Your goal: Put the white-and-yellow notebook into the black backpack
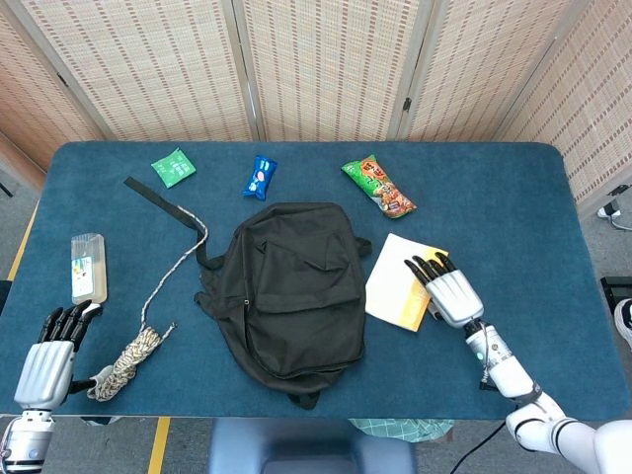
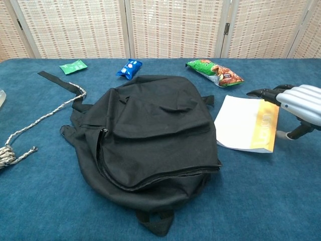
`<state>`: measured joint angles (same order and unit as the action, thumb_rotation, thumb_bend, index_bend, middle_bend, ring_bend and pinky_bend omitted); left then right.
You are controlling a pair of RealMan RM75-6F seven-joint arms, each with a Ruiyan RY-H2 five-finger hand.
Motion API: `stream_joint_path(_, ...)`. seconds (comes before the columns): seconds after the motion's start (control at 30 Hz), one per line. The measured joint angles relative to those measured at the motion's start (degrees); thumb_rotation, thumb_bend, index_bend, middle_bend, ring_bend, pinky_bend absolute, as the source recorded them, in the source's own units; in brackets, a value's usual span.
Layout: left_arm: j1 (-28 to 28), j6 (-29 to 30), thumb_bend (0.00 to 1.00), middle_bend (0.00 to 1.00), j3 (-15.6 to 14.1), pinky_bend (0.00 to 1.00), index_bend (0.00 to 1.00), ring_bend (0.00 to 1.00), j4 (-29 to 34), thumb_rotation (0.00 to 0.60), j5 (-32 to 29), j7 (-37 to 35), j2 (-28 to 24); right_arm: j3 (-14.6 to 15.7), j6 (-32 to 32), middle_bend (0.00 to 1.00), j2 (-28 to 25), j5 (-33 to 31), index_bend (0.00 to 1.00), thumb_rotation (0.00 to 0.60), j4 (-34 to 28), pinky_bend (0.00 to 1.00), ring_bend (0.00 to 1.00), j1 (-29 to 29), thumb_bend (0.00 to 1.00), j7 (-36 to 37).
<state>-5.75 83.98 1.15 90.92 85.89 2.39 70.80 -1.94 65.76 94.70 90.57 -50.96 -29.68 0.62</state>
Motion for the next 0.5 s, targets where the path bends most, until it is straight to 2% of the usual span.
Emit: stream_joint_path(0.5, -0.1, 0.0, 0.21, 0.11, 0.0, 0.01, 0.17, 0.10, 0.5, 0.600, 0.5, -0.5, -0.3, -1.4, 5.0, 0.21, 2.8, 1.5, 0.09, 0.600, 0.2, 0.23, 0.26, -1.7, 0.36, 2.6)
